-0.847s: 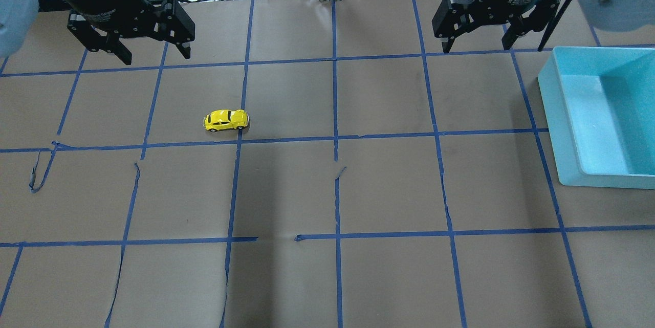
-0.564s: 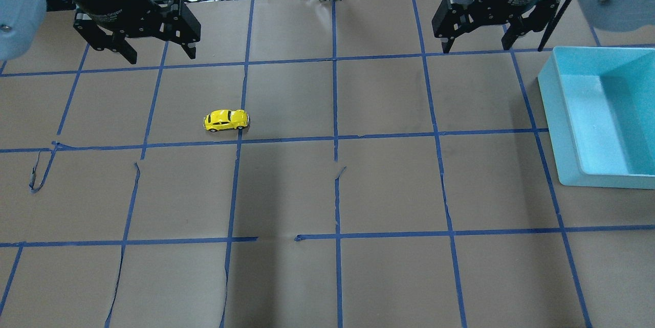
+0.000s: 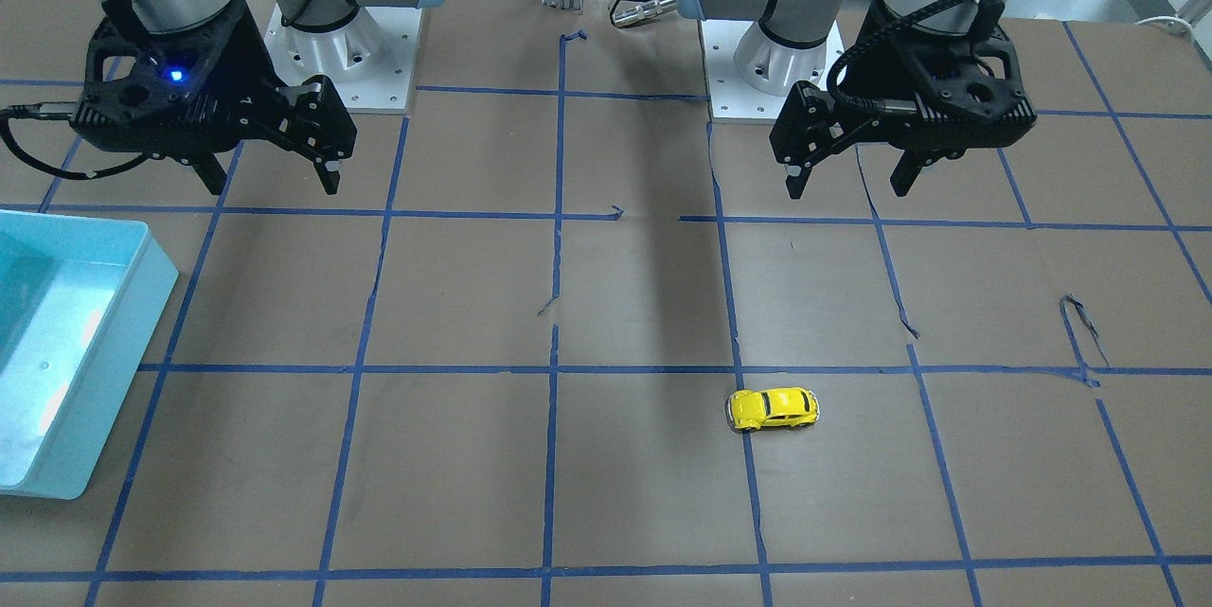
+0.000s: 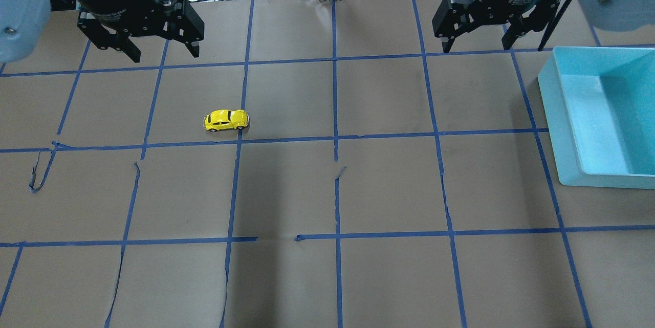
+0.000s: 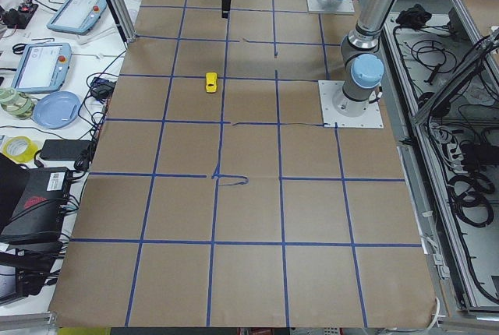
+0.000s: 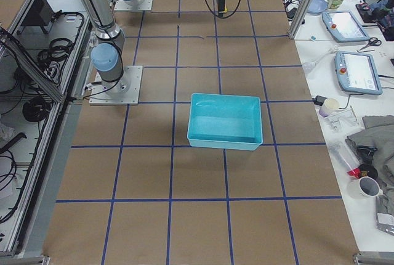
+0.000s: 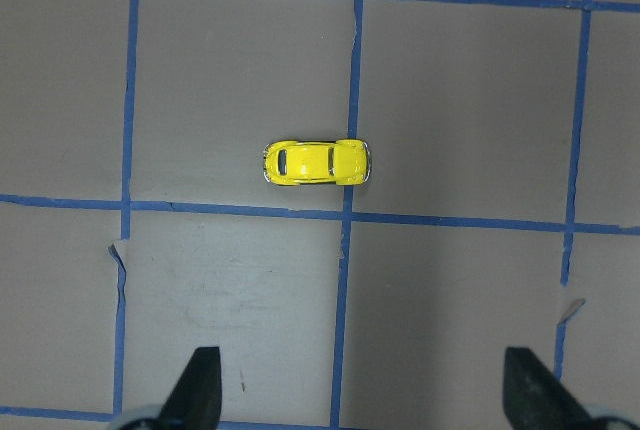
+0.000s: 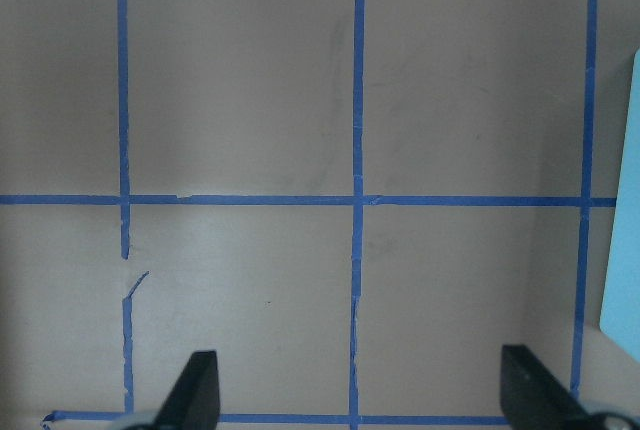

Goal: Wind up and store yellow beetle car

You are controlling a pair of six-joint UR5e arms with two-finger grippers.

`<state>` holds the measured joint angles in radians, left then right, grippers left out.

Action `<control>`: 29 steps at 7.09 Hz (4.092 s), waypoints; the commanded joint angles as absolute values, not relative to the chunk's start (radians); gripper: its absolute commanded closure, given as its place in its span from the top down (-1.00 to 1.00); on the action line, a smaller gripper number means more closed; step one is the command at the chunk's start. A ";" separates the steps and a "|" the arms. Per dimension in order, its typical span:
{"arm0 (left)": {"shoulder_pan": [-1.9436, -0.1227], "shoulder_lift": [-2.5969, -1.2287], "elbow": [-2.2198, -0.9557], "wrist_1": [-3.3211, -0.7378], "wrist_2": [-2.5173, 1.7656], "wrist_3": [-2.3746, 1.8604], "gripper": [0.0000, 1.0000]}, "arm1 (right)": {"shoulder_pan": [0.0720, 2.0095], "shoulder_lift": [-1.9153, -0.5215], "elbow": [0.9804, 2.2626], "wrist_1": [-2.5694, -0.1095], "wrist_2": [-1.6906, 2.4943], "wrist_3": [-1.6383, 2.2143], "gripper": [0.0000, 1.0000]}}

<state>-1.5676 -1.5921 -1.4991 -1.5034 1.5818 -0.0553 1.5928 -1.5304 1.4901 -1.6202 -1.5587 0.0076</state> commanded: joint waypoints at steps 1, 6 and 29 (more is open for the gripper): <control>-1.568 -1.592 -1.499 -1.503 1.580 -0.054 1.00 | 1.594 -1.529 1.491 -1.620 -1.559 0.008 1.00; -1.565 -1.606 -1.488 -1.485 1.582 -0.060 1.00 | 1.594 -1.529 1.491 -1.620 -1.557 0.008 1.00; -1.543 -1.999 -1.698 -1.071 1.585 1.678 0.81 | 1.592 -1.532 1.506 -1.621 -1.557 0.009 1.00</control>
<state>-1.5444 -1.9737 -1.6893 -1.0721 1.5826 1.6637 1.5923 -1.5310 1.5059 -1.6214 -1.5570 0.0080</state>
